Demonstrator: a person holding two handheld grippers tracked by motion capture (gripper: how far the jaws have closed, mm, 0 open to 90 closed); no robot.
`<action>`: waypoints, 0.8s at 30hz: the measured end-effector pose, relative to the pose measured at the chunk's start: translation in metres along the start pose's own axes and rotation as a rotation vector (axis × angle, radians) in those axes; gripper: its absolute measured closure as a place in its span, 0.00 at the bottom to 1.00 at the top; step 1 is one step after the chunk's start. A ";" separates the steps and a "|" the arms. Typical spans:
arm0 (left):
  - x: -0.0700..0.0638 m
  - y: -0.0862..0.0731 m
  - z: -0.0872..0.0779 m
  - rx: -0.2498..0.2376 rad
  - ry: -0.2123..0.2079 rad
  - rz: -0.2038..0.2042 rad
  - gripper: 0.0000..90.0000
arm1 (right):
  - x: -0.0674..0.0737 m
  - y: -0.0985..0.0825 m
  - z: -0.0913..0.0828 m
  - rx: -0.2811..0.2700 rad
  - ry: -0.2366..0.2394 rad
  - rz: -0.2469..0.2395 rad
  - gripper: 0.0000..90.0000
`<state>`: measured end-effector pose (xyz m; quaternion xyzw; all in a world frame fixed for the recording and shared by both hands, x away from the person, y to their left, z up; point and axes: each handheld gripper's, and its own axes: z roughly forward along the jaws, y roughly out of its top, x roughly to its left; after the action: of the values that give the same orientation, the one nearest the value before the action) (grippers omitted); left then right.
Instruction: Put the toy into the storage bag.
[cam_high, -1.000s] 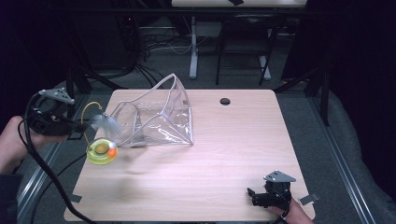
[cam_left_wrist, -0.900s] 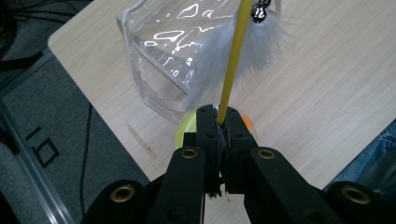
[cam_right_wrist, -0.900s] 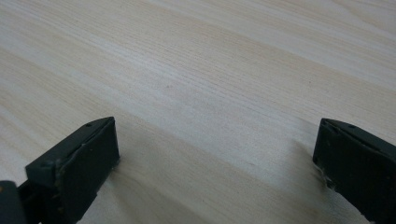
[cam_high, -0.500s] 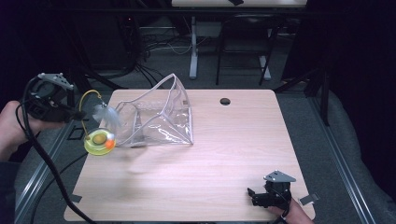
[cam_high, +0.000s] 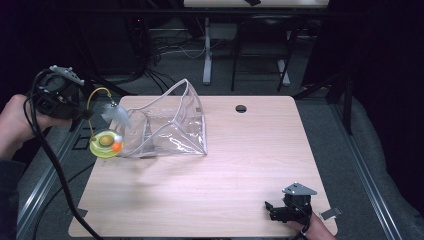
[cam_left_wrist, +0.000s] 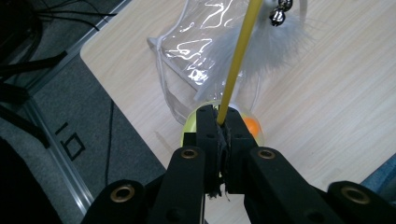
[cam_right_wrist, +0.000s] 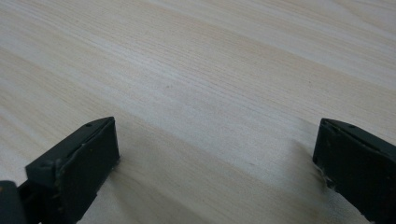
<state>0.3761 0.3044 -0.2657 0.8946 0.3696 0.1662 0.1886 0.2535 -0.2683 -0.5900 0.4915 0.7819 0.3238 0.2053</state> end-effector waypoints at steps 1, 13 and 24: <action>0.000 0.002 0.000 0.001 0.001 0.002 0.97 | 0.000 0.000 0.000 0.000 0.000 0.000 0.00; 0.009 0.020 0.014 0.040 0.002 -0.004 0.97 | 0.000 0.000 0.000 0.000 0.000 0.000 0.00; 0.018 0.035 0.028 0.053 -0.001 -0.028 0.97 | 0.000 0.000 0.000 0.000 0.001 -0.001 0.00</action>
<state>0.4209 0.2883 -0.2708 0.8941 0.3862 0.1533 0.1671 0.2536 -0.2683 -0.5900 0.4911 0.7821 0.3239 0.2052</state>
